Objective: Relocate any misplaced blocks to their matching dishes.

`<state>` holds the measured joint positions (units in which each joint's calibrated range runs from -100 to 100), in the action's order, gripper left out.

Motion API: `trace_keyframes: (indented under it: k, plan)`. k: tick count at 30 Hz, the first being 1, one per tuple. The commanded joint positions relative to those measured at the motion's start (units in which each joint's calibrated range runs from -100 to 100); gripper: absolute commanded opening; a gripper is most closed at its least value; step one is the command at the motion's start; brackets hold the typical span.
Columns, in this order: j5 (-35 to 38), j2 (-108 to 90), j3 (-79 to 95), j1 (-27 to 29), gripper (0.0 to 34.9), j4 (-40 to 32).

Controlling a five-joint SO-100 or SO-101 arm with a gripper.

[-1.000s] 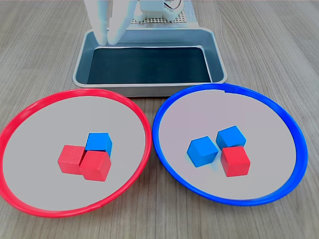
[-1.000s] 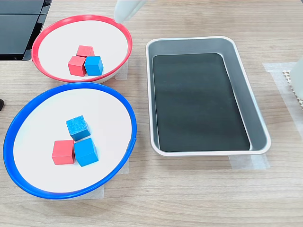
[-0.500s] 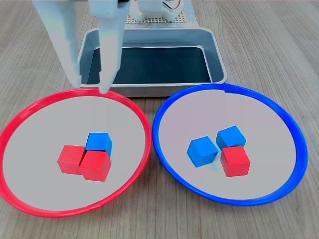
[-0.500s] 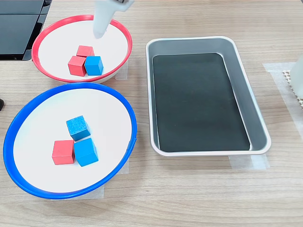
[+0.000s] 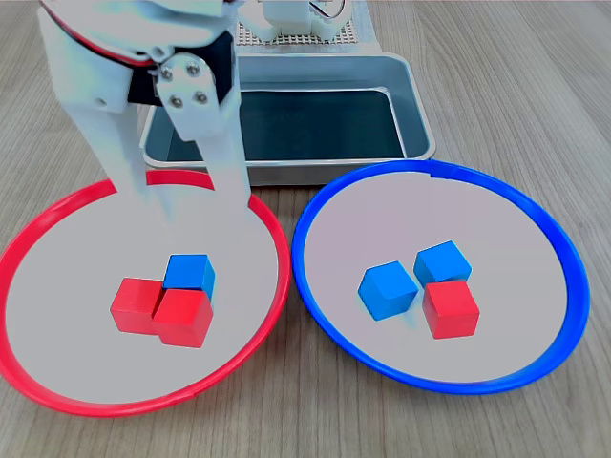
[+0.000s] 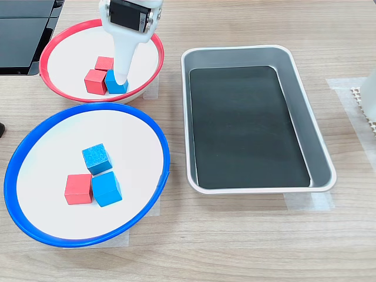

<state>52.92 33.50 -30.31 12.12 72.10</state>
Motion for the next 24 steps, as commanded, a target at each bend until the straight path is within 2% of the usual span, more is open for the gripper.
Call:
trace_keyframes:
  k: [1,17,24]
  plan:
    - [0.4,2.0,-5.7,0.6,20.2,0.6]
    - [1.3,12.3,-16.2,-0.1,20.2,-0.3]
    - [1.3,15.8,-20.0,-0.7,17.2,-1.2]
